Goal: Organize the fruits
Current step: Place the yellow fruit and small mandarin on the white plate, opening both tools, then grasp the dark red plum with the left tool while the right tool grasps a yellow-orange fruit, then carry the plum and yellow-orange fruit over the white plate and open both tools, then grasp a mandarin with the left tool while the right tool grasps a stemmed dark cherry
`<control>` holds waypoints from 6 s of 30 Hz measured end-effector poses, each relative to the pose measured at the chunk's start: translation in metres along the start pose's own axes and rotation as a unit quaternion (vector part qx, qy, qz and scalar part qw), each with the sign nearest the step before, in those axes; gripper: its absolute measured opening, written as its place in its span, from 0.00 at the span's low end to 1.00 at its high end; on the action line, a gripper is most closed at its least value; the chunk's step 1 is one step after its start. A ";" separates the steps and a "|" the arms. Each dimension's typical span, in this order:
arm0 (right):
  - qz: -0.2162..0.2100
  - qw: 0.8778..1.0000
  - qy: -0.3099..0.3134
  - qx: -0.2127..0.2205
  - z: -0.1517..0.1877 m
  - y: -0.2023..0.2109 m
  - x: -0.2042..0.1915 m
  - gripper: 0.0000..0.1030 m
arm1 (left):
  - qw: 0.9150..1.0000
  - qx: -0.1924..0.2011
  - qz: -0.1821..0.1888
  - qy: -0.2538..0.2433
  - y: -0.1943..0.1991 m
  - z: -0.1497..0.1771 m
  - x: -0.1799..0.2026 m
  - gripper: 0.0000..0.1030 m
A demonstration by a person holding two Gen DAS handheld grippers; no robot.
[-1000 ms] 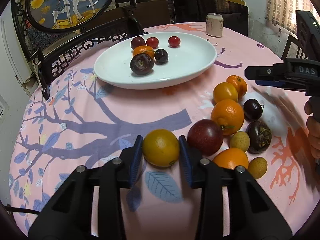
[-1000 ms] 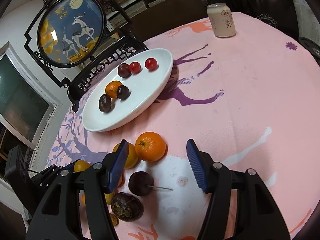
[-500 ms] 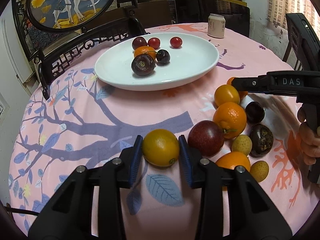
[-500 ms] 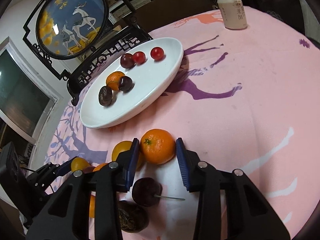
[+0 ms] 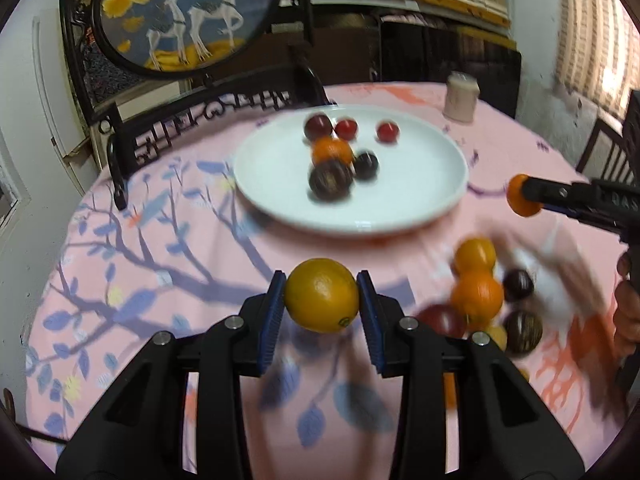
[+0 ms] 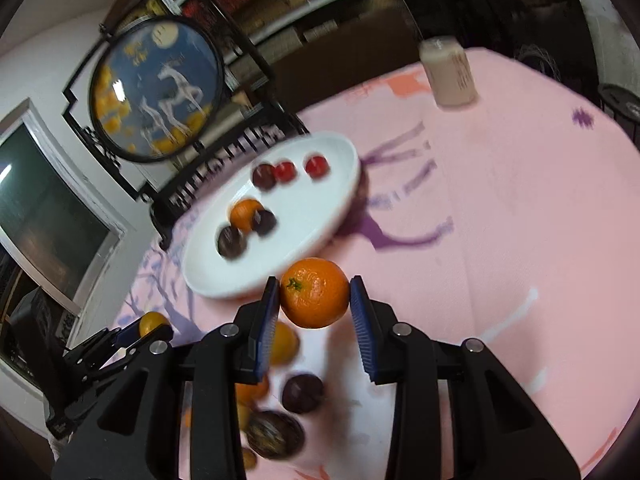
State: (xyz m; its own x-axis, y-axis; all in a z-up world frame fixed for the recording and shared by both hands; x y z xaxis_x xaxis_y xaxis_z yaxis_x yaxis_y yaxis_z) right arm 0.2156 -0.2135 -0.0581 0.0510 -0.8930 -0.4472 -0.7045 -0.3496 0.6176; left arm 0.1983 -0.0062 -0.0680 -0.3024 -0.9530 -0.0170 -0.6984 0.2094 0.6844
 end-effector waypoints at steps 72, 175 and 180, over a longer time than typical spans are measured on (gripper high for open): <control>-0.003 0.999 0.023 -0.022 0.022 0.005 -0.011 0.60 | 0.996 -0.037 0.052 -0.065 -0.026 0.033 0.046 0.49; 0.094 0.978 0.177 0.051 0.008 0.007 -0.037 0.57 | 0.998 0.023 -0.037 0.052 -0.022 -0.018 -0.013 0.96; 0.110 0.976 0.174 0.065 0.025 0.032 -0.024 0.62 | 0.999 0.029 -0.014 -0.005 -0.004 -0.003 0.026 0.97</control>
State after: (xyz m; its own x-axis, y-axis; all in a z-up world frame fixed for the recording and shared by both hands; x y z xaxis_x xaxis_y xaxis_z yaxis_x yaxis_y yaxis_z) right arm 0.1742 -0.1957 -0.0437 0.1104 -0.9926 -0.0512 -0.8080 -0.1196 0.5770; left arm 0.1952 -0.0323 -0.0690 -0.2890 -0.9564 -0.0432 -0.7430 0.1956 0.6401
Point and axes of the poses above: each gripper's, at about its wrist camera, not at the fingertips, and y roughly against the way its jaws point, x to its right, z to its underside, the point moved 9 cm from there along -y, roughly the way its jaws point, and after that the axes turned 4 degrees about z, right-handed, at the moved point
